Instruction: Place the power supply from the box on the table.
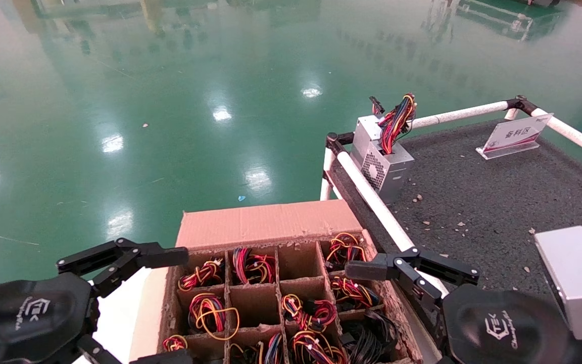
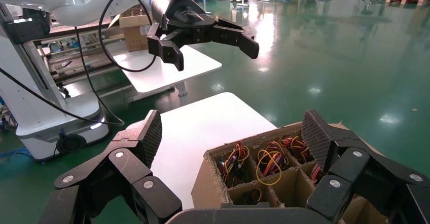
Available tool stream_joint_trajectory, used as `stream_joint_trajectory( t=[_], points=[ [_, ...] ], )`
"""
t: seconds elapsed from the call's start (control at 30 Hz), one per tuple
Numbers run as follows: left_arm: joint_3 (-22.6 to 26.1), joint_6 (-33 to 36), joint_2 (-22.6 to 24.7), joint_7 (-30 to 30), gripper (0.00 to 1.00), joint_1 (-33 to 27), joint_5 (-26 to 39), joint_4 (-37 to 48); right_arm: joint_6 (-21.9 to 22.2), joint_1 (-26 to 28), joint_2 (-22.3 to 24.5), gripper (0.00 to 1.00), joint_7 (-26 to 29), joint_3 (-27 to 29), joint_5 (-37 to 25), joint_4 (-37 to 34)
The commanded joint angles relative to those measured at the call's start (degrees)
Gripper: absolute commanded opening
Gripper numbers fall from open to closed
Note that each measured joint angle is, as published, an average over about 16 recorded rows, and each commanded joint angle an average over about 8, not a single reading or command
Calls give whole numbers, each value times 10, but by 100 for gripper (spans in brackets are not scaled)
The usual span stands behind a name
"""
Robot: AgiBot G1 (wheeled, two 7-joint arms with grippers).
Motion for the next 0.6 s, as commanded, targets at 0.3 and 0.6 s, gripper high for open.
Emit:
stream_joint_trajectory(
  t=[0.3, 0.6],
  points=[
    [0, 0, 0, 0, 0, 0, 0, 0, 0, 0, 0, 100, 0, 0, 0, 0],
    [0, 0, 0, 0, 0, 0, 0, 0, 0, 0, 0, 100, 0, 0, 0, 0]
  ],
)
